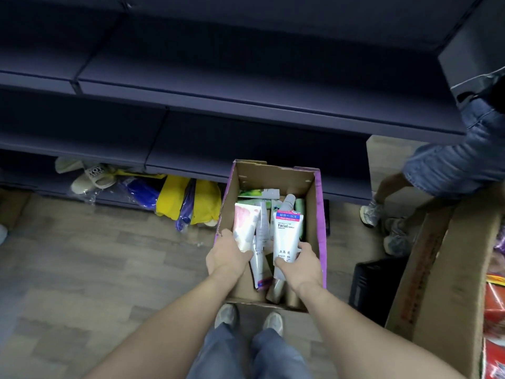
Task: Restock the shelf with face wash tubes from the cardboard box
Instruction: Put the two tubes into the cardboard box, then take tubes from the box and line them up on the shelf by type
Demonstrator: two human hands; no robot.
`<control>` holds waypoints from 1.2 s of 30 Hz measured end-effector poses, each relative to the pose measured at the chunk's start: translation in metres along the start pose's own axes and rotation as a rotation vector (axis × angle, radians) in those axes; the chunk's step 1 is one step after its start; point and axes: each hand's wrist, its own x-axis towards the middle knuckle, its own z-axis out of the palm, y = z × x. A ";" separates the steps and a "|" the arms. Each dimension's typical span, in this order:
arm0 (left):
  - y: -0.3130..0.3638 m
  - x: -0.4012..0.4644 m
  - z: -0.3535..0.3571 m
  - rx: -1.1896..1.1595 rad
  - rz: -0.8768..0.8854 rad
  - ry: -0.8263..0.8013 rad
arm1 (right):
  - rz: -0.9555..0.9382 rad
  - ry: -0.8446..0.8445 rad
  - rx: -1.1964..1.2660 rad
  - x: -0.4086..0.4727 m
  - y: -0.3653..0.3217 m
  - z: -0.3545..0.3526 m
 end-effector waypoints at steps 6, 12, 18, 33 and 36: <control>0.032 -0.004 -0.052 -0.120 0.080 0.126 | -0.164 0.070 0.061 -0.002 -0.050 -0.037; 0.074 -0.015 -0.136 -0.211 0.181 0.324 | -0.374 0.168 0.135 -0.014 -0.130 -0.090; 0.114 -0.036 -0.229 -0.310 0.285 0.500 | -0.551 0.272 0.222 -0.037 -0.215 -0.145; 0.192 -0.103 -0.410 -0.466 0.498 0.836 | -0.891 0.495 0.305 -0.105 -0.371 -0.264; 0.190 -0.104 -0.417 -0.475 0.507 0.854 | -0.911 0.504 0.286 -0.106 -0.382 -0.268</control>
